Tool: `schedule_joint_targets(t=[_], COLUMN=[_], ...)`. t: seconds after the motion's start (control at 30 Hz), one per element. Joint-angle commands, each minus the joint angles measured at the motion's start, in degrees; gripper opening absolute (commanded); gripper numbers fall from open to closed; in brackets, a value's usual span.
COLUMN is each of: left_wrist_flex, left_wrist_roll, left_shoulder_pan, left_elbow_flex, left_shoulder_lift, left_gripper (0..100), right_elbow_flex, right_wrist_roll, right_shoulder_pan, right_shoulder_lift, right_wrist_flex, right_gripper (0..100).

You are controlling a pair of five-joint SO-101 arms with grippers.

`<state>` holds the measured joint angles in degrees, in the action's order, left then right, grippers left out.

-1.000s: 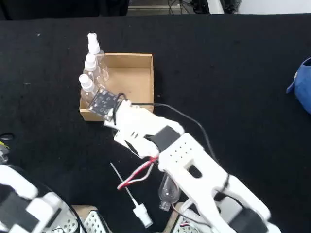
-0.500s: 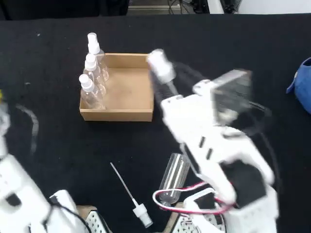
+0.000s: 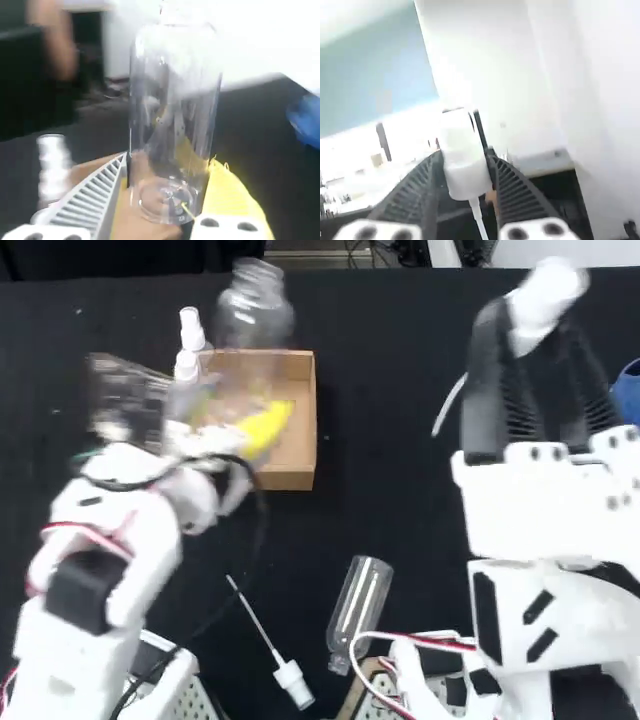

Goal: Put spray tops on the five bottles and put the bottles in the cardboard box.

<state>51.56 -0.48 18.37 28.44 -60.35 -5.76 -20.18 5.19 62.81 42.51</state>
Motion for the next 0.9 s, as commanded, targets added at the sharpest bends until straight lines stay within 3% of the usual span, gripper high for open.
schedule_joint_targets(t=[0.0,0.3,0.6,0.87], left_wrist_flex=[-10.8,-28.4,-49.4,-59.5], left_wrist_roll=[0.4,0.4,0.5,0.5], left_shoulder_pan=[6.2,10.5,10.5,11.1], left_elbow_flex=[8.2,30.5,51.8,63.5], left_shoulder_lift=[-0.7,-12.0,-27.6,-32.6], left_gripper=[3,3,3,3], right_elbow_flex=[4.6,4.4,5.4,5.1], right_wrist_roll=[-1.1,-1.2,-0.5,-0.5], right_shoulder_pan=[-1.1,-0.3,14.0,16.6], right_shoulder_lift=[-4.1,-7.7,-14.9,-18.3], right_wrist_flex=[-8.2,-19.4,-19.7,-19.7], right_gripper=[1.2,1.2,1.1,1.2])
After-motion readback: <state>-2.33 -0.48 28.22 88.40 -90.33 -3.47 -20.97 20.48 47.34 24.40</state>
